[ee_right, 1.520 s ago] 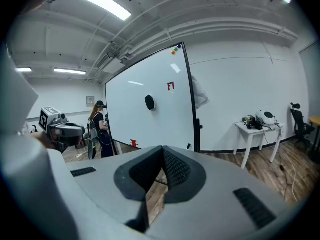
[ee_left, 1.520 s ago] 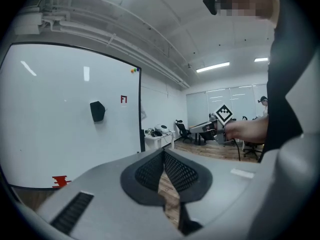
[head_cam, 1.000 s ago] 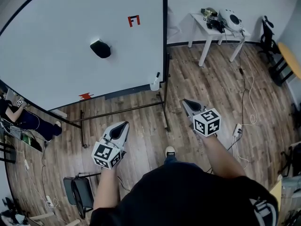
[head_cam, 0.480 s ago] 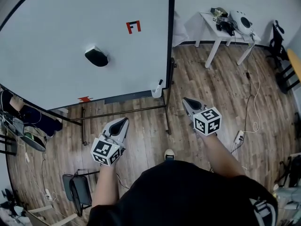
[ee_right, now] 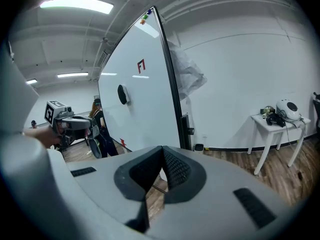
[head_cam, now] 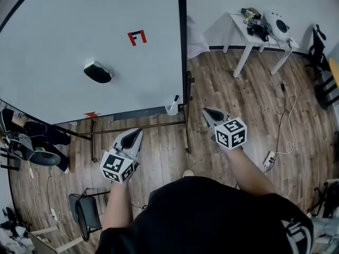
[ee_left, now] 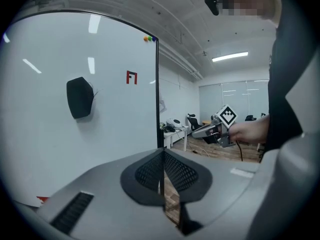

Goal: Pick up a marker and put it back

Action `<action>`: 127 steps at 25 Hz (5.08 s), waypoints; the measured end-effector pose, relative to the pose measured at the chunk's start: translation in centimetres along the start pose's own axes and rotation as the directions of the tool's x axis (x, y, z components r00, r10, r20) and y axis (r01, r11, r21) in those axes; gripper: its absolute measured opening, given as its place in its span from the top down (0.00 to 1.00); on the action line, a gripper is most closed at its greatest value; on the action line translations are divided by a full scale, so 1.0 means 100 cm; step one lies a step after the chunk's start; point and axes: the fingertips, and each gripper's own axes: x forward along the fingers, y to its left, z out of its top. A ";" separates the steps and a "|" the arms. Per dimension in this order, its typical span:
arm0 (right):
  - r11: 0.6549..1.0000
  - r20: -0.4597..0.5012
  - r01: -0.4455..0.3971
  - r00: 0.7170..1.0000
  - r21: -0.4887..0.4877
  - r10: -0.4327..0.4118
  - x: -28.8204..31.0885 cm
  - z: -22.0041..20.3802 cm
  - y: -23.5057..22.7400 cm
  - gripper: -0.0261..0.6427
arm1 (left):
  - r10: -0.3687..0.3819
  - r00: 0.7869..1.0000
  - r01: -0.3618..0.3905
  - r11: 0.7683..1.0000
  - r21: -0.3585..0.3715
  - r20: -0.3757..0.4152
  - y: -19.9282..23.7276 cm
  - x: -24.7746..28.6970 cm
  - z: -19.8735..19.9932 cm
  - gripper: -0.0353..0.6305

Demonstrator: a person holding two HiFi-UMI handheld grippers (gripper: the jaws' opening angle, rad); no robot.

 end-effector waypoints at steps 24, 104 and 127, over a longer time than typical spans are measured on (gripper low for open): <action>0.999 -0.006 -0.045 0.999 -0.021 0.045 0.034 0.014 -0.011 0.97 | 0.024 0.999 -0.023 0.999 -0.026 0.027 0.031 0.025 0.005 0.93; 0.962 -0.255 0.004 0.965 0.274 0.069 0.251 -0.115 -0.040 0.86 | -0.110 0.991 0.098 0.985 -0.144 -0.076 0.163 0.096 -0.064 0.93; 0.980 -0.197 -0.027 0.978 0.198 0.067 0.231 -0.080 -0.027 0.86 | -0.096 0.994 0.090 0.990 -0.112 -0.055 0.146 0.077 -0.047 0.93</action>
